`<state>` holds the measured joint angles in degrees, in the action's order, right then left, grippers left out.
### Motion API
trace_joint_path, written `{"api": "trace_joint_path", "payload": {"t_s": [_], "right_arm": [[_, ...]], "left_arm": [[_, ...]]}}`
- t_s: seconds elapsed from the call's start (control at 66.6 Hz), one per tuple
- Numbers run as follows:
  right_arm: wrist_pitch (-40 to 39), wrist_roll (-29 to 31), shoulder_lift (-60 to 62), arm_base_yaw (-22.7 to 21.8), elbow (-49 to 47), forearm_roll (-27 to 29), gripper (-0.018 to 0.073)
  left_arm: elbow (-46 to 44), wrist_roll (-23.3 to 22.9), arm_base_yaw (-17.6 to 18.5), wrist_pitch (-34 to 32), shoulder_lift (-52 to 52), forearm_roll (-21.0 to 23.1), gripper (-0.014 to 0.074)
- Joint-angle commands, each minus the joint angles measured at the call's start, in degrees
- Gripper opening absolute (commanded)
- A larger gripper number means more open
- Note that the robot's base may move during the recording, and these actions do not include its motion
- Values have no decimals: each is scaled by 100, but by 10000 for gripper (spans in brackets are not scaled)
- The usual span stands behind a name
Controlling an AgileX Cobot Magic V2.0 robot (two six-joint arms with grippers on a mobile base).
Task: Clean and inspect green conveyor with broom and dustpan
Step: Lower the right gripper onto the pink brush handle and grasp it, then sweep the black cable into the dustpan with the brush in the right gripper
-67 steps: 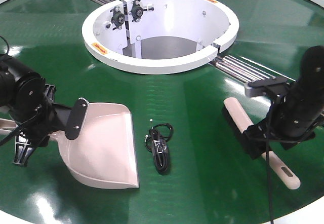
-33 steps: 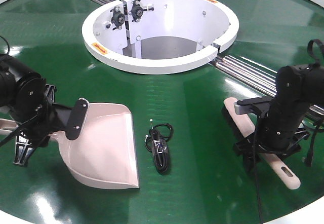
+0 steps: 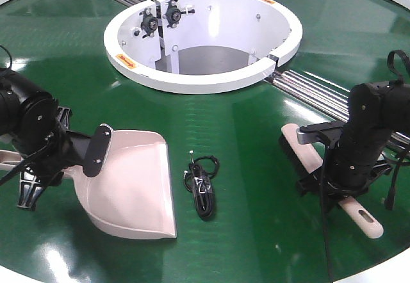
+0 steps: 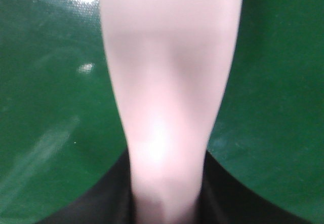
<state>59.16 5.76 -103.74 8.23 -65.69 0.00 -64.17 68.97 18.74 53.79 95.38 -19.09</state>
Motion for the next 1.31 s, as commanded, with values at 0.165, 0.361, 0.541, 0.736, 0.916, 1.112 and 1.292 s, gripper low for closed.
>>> {"api": "trace_joint_path", "payload": {"t_s": [0.165,0.361,0.541,0.736,0.916,1.112,1.292], "right_arm": [[288,-2,486,1,-162,340,-8],[592,-331,663,181,-162,534,-4],[710,-1157,676,1057,-291,0,-4],[1135,-2017,362,1771,-871,-146,-4],[1485,-2421,-155,2256,-1529,-256,-4],[1485,-2839,-621,2337,-1868,-124,-4],[1485,-2970,-764,2337,-1862,-77,-4]], "left_arm": [[-95,307,94,137,-151,95,-6],[-95,307,94,137,-151,95,-6],[-95,307,94,131,-151,95,-6],[-95,307,94,132,-151,95,-6],[-95,307,94,132,-151,95,-6],[-95,307,94,132,-151,95,-6],[-95,307,94,132,-151,95,-6]]}}
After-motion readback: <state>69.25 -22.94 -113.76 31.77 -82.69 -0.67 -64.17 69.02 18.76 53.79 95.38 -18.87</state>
